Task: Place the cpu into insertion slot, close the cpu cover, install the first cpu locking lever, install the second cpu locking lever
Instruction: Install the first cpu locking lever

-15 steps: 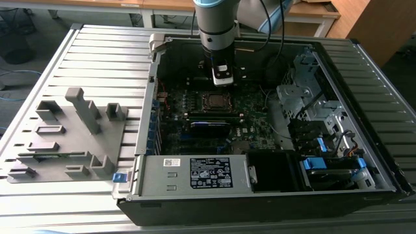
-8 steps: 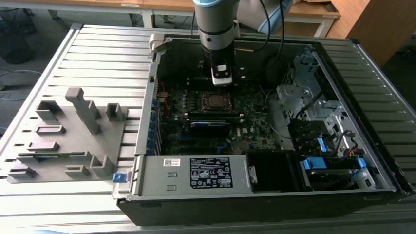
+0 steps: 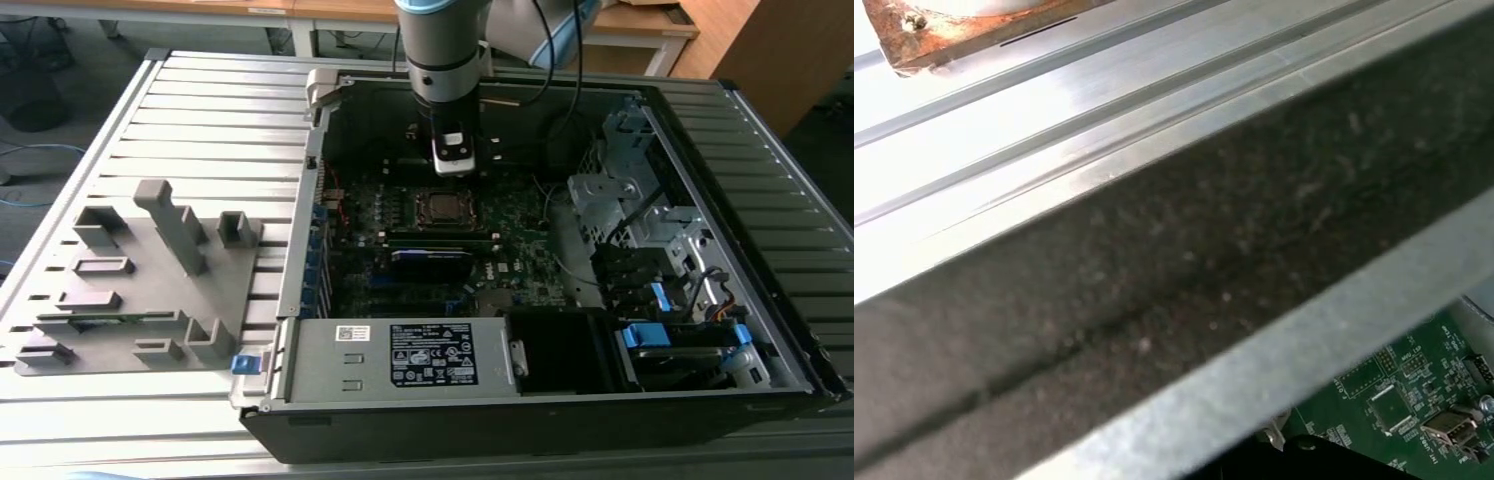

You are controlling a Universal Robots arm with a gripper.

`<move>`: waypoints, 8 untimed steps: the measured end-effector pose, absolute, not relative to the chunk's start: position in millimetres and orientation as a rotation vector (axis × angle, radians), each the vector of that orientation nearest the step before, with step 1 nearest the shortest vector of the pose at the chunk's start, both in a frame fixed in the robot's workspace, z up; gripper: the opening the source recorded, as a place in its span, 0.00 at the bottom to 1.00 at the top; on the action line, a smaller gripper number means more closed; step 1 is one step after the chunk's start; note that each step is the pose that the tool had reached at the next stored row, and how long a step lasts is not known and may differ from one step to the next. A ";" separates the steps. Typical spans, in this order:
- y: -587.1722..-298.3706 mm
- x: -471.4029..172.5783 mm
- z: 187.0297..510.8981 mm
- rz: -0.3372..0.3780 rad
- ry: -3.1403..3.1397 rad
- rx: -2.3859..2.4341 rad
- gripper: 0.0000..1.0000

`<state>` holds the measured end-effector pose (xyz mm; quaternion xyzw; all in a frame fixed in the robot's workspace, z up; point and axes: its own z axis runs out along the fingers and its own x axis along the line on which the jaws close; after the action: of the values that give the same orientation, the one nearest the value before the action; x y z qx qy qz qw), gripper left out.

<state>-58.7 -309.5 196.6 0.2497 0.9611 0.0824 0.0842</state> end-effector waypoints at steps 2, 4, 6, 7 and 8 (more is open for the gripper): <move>-309.4 -58.8 196.6 0.246 2.868 0.745 0.11; -309.4 -58.8 196.4 0.245 2.867 0.745 0.11; -309.4 -58.8 196.2 0.238 2.867 0.745 0.11; -309.4 -58.8 196.3 0.231 2.866 0.744 0.11; -309.4 -58.8 196.3 0.225 2.866 0.743 0.11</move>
<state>-58.8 -309.4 196.3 0.2494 0.9616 0.0755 0.0861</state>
